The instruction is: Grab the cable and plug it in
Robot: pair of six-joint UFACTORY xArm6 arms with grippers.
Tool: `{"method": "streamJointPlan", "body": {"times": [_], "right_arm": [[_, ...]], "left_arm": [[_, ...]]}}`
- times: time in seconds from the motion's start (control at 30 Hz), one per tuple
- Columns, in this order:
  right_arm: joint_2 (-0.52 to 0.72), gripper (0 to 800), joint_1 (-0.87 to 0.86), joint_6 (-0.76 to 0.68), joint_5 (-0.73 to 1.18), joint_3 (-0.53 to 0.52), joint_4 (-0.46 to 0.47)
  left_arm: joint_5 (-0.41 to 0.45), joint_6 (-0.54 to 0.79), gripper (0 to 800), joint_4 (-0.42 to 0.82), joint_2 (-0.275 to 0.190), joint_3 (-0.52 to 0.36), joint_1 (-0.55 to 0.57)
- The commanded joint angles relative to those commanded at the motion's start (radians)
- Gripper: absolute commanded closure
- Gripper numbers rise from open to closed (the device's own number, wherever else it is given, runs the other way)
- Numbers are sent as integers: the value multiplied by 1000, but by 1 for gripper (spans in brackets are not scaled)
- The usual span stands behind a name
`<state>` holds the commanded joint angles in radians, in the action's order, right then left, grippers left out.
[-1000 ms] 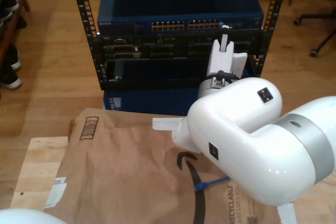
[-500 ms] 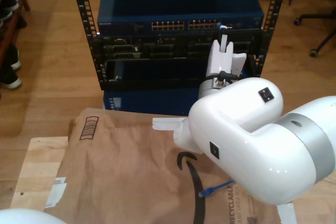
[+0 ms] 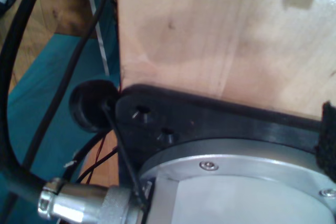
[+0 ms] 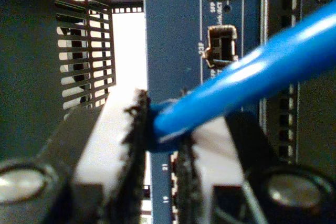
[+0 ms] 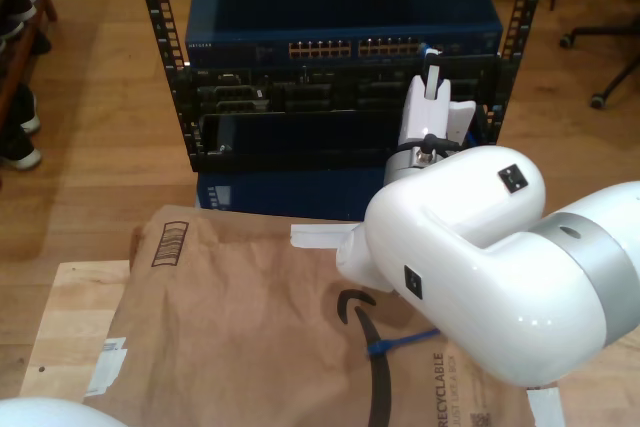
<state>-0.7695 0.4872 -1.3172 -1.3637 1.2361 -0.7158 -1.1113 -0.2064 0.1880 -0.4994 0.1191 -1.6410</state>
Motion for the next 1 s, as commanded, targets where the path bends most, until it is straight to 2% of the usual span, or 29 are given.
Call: {"method": "streamJointPlan", "body": {"times": [1.0], "right_arm": [[2, 800, 0, 2, 25, 5, 21]], "left_arm": [[0, 0, 0, 0, 0, 0, 2]]}}
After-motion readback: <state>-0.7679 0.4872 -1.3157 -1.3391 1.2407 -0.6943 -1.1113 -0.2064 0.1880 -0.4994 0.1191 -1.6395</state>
